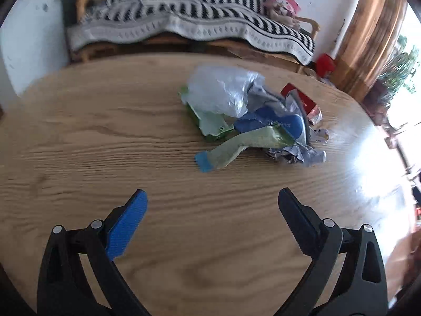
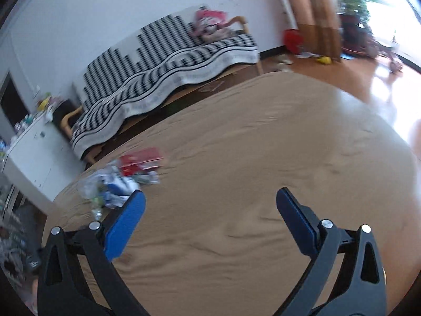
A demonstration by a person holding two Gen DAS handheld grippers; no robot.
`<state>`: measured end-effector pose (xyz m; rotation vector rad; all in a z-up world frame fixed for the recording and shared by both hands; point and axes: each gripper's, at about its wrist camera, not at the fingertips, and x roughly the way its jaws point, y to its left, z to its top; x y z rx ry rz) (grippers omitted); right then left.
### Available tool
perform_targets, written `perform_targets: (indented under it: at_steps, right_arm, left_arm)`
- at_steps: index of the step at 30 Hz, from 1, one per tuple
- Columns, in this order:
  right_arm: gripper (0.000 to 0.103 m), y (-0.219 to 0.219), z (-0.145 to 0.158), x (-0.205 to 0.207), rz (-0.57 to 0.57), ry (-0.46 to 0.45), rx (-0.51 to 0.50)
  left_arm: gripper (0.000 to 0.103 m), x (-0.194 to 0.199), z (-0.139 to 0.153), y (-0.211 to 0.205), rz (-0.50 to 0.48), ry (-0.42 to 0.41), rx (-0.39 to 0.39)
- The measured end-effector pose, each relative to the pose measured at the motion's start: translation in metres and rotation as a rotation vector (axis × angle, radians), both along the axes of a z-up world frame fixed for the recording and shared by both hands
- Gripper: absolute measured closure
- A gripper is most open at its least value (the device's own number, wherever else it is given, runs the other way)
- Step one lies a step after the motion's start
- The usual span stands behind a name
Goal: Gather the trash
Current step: 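Move both open tools back over the trash on the table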
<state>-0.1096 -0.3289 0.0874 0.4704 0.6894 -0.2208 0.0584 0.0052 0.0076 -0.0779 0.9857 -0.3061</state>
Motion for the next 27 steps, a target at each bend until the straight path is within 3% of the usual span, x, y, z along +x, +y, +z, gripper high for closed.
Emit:
perform_targets:
  at_steps: [3,7,14,16,18,20,23,27]
  right_arm:
    - [0.007,0.026,-0.005,0.035,0.048,-0.001,-0.001]
    - [0.007,0.039,-0.004,0.091,0.055,-0.019,-0.015]
    - [0.007,0.07,-0.034,0.169,0.156,0.084,0.004]
    - [0.007,0.078,-0.047,0.182,0.186,0.121,0.053]
    - [0.007,0.076,-0.055,0.184,0.178,0.132,0.141]
    - [0.007,0.07,-0.065,0.186,0.144,0.143,0.273]
    - [0.007,0.057,-0.077,0.182,0.11,0.148,0.419]
    - [0.007,0.049,-0.084,0.189,0.062,0.153,0.516]
  left_arm:
    - [0.008,0.018,-0.011,-0.004,-0.017,-0.008,0.02]
    - [0.018,0.033,-0.015,-0.015,-0.06,-0.045,0.049]
    - [0.03,0.042,-0.016,-0.018,-0.111,-0.05,0.059]
    - [0.039,0.041,-0.016,-0.013,-0.108,-0.042,0.055]
    - [0.059,0.04,-0.015,-0.006,-0.096,-0.039,0.059]
    - [0.087,0.043,-0.016,0.0,-0.079,-0.019,0.042]
    - [0.098,0.046,-0.015,0.01,-0.056,0.022,-0.04]
    - [0.099,0.037,-0.007,0.005,-0.065,-0.025,0.006]
